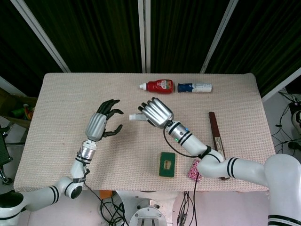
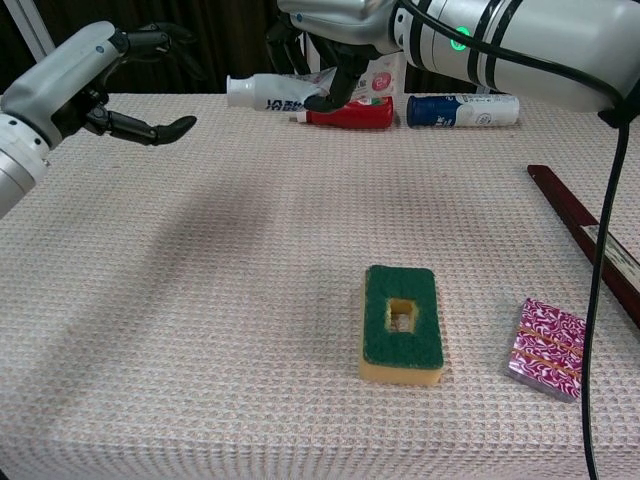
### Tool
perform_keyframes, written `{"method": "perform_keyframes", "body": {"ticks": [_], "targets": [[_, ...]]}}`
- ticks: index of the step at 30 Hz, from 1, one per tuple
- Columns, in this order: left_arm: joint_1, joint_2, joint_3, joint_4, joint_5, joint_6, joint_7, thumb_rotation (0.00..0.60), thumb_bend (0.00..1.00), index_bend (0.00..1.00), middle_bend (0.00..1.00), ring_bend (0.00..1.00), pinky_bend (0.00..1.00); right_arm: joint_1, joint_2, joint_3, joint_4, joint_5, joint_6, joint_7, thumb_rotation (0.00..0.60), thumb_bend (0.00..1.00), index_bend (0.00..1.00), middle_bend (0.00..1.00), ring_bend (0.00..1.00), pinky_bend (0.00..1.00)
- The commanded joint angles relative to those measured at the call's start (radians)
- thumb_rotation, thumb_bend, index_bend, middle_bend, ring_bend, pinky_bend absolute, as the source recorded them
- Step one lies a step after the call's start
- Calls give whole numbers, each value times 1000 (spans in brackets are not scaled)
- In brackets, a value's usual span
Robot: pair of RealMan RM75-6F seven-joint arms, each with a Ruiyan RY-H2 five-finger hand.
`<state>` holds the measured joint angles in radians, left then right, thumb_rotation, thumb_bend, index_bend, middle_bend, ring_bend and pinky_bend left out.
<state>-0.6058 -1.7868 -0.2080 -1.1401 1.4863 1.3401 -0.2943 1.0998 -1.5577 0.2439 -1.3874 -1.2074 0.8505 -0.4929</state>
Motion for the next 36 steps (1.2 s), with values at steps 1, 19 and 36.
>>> {"method": "perform_keyframes", "body": {"ticks": [1, 19, 36], "targets": [[-14, -34, 0, 50, 24, 27, -15, 600, 309, 357, 104, 65, 104, 3, -6, 2, 6, 5, -2, 3, 600, 899, 905, 717, 562, 590], [-69, -130, -2, 221, 49, 49, -72, 600, 308, 352, 104, 65, 103, 16, -23, -1, 32, -1, -2, 26, 600, 900, 905, 717, 562, 591], [-65, -125, -7, 196, 13, 29, -75, 600, 353, 470, 111, 66, 104, 16, -31, -7, 45, -7, 3, 35, 600, 900, 906, 717, 562, 592]]}}
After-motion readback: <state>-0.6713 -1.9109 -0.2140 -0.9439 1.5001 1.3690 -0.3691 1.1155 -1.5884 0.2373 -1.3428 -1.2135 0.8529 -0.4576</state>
